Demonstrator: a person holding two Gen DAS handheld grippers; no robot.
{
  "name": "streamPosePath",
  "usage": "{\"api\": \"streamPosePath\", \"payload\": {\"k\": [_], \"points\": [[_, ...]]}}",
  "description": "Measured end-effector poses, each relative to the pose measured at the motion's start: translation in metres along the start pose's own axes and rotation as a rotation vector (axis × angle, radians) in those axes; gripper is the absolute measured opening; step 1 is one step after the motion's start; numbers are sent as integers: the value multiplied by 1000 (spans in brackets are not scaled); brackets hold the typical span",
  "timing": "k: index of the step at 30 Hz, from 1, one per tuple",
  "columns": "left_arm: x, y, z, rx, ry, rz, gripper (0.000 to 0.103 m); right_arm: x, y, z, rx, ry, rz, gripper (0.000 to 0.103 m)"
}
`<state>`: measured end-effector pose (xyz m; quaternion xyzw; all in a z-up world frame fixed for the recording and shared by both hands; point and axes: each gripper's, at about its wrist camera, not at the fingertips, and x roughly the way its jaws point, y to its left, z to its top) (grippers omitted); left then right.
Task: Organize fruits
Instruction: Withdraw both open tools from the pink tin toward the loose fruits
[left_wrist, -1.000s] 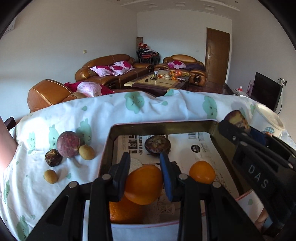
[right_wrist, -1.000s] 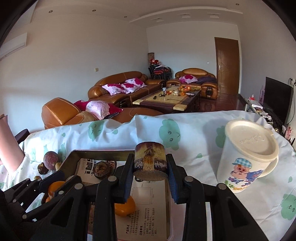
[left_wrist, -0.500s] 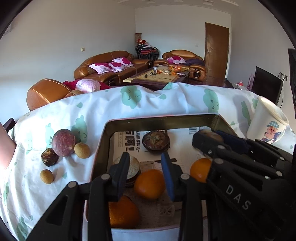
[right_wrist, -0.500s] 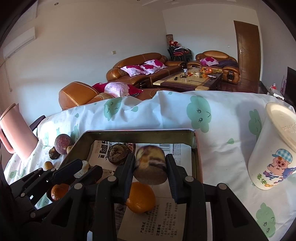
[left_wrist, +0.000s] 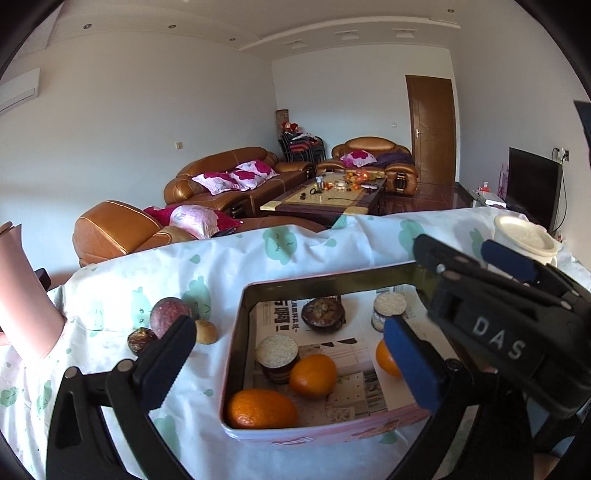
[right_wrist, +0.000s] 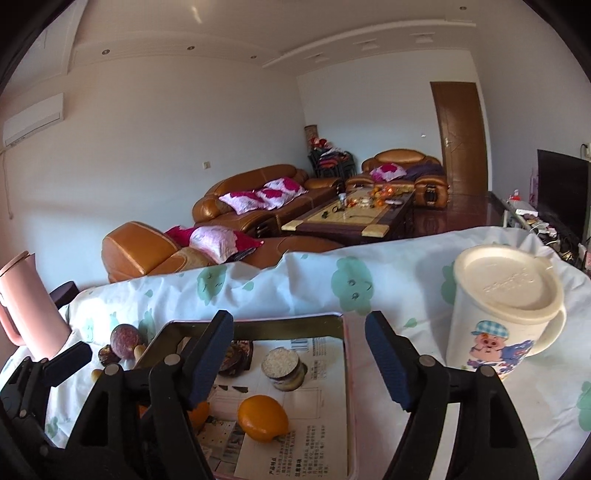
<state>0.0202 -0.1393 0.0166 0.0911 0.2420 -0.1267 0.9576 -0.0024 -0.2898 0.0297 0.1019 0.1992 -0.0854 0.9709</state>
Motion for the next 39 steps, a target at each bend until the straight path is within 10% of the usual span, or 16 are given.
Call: {"api": "streamPosePath", "payload": {"k": [11, 39], "points": [[1, 51, -20, -86, 5, 140, 103, -9, 12, -8, -49, -68, -78, 79], [-16, 112, -42, -88, 41, 168, 103, -46, 76, -40, -64, -78, -106, 79]]}}
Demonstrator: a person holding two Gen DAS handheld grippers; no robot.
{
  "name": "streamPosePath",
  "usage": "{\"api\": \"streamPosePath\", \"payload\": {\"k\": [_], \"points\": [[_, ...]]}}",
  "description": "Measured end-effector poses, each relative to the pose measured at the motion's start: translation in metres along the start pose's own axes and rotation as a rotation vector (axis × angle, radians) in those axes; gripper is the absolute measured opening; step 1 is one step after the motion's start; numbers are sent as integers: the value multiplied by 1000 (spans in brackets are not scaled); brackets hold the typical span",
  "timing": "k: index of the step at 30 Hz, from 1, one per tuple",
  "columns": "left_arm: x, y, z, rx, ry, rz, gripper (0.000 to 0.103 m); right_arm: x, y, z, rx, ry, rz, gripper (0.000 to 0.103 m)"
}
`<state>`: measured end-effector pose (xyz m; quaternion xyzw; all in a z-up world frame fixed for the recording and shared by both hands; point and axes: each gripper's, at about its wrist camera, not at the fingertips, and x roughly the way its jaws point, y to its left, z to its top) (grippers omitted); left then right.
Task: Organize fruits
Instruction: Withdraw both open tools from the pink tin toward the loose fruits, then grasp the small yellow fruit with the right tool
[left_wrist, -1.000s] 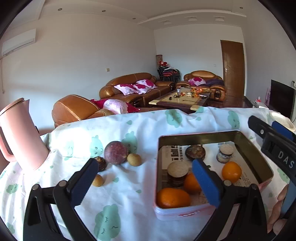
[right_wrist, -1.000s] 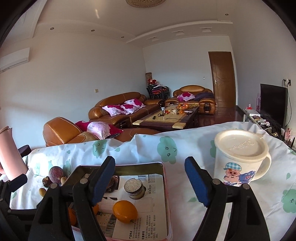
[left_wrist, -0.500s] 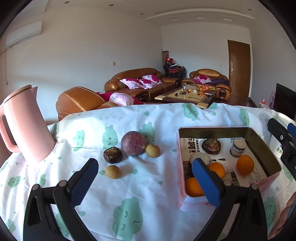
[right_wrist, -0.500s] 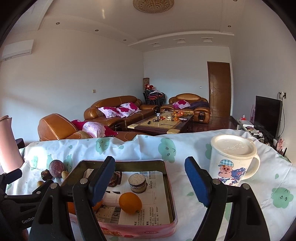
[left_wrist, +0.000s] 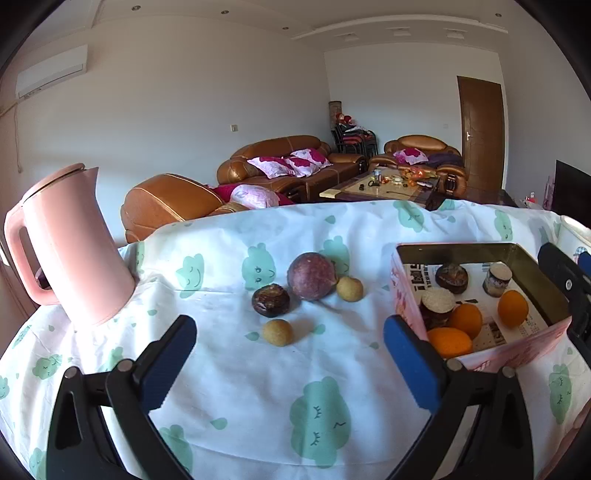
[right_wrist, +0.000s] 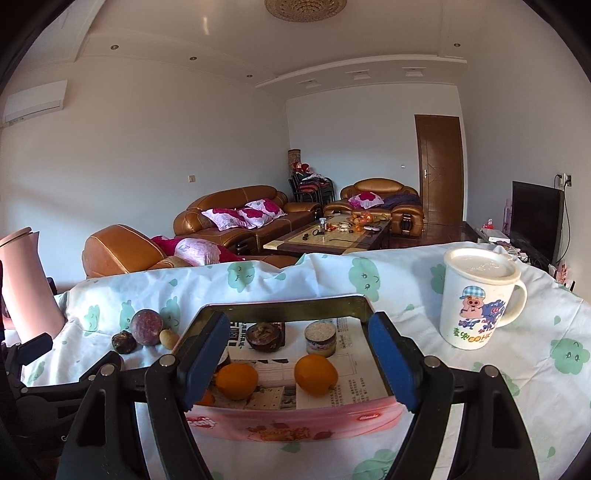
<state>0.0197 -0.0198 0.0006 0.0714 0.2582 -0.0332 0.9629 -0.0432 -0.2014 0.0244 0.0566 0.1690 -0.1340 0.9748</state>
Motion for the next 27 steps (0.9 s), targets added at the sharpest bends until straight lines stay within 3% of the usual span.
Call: {"api": "streamPosePath", "payload": {"k": [10, 19, 22, 27], "points": [[18, 63, 1, -5, 13, 109, 103, 0, 59, -6, -49, 23, 90, 79], [49, 144, 0, -104, 96, 250, 103, 13, 118, -10, -116, 74, 189, 79], [56, 162, -2, -141, 132, 290, 103, 27, 139, -12, -153, 138, 223, 79], [60, 175, -6, -194, 175, 284, 103, 63, 174, -19, -210, 308, 313, 79]]}}
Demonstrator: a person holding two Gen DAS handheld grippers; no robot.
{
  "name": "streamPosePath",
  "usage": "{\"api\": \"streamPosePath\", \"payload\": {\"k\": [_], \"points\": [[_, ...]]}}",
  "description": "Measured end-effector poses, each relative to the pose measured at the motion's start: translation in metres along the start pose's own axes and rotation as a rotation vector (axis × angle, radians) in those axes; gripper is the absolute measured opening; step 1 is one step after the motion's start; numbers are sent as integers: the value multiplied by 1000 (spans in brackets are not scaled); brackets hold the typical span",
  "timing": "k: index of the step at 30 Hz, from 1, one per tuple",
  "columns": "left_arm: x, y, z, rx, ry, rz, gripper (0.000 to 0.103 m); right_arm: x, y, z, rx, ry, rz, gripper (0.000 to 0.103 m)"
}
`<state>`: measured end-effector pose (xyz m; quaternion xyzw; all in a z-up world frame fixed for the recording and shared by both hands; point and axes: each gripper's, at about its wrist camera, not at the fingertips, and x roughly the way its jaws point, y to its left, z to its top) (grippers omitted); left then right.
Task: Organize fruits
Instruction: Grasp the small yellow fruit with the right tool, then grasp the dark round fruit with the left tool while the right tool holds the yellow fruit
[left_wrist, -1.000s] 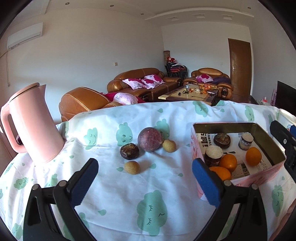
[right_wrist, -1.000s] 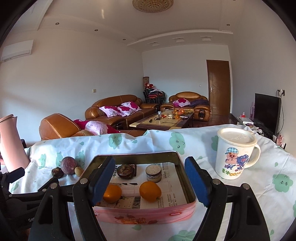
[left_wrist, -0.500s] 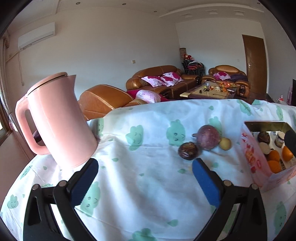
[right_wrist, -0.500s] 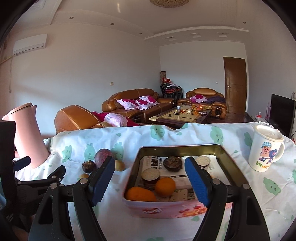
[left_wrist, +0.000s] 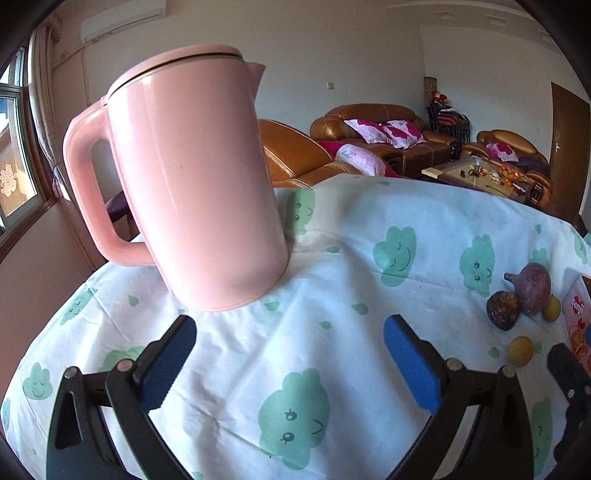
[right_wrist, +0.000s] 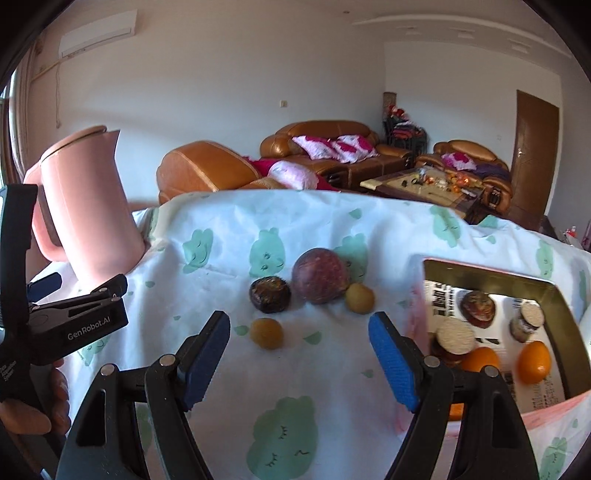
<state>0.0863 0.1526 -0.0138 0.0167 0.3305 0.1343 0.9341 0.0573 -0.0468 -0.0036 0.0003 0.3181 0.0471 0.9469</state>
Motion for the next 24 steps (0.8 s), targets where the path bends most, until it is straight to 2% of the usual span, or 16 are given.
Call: {"api": "streamPosePath", "payload": {"k": [2, 4, 9, 12, 13, 17, 21, 24], "points": [[0, -2, -1, 7, 0, -2, 103, 18, 7, 4, -12, 63, 21, 76], [0, -4, 0, 16, -1, -6, 103, 35, 11, 6, -8, 117, 40, 63], [-1, -12, -1, 48, -6, -29, 103, 67, 14, 6, 6, 249, 73, 51], [-1, -15, -1, 68, -10, -43, 103, 67, 14, 5, -1, 249, 78, 38], [-1, -17, -1, 77, -12, -48, 103, 66, 14, 6, 3, 248, 82, 30], [-3, -25, -3, 112, -22, -88, 103, 54, 2, 2, 34, 233, 92, 29], [-8, -37, -4, 158, -34, -168, 103, 13, -11, -6, 29, 105, 74, 29], [-12, -51, -2, 174, -25, -279, 103, -19, -23, -13, 0, 15, 17, 29]]}}
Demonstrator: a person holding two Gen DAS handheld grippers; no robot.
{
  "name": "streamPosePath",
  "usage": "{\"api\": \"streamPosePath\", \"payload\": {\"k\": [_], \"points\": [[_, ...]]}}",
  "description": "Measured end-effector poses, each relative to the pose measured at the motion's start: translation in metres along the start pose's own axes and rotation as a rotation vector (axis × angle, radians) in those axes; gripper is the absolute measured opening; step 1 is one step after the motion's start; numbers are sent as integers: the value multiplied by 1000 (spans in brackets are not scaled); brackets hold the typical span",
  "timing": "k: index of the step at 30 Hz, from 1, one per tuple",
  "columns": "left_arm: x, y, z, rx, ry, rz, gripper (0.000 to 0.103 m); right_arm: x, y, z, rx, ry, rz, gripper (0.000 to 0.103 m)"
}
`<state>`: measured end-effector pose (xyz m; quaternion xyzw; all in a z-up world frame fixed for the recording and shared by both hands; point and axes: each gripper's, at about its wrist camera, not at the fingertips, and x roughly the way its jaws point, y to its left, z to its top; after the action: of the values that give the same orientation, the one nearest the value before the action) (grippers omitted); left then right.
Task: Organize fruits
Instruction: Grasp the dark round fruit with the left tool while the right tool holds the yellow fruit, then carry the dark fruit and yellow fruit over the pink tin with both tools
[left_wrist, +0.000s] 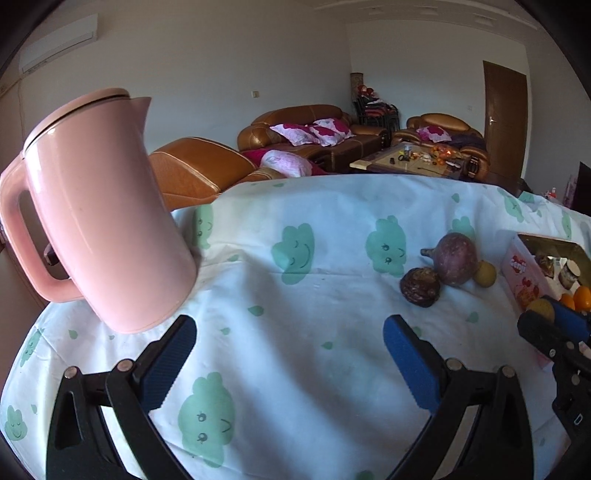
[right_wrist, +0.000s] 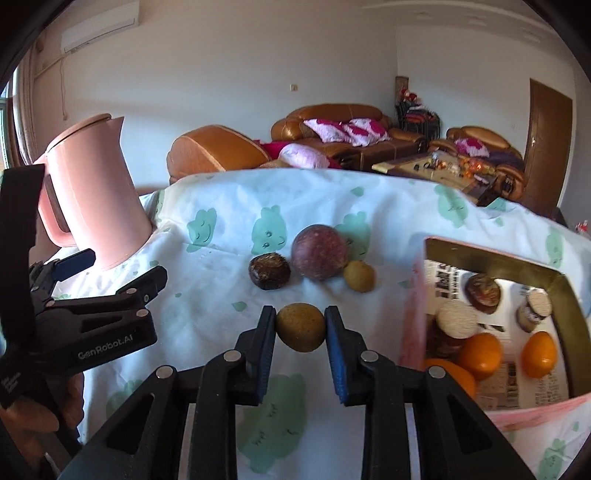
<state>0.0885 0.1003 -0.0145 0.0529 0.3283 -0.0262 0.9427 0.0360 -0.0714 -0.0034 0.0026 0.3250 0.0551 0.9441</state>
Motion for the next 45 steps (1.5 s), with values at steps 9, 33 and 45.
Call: {"api": "streamPosePath", "payload": {"k": [9, 33, 45], "points": [[36, -65, 26, 152, 104, -167, 85, -46, -42, -5, 22, -153, -131, 29], [40, -61, 40, 52, 57, -128, 40, -39, -68, -5, 107, -157, -133, 29], [-10, -81, 5, 13, 19, -99, 40, -44, -63, -5, 92, -166, -99, 29]]}}
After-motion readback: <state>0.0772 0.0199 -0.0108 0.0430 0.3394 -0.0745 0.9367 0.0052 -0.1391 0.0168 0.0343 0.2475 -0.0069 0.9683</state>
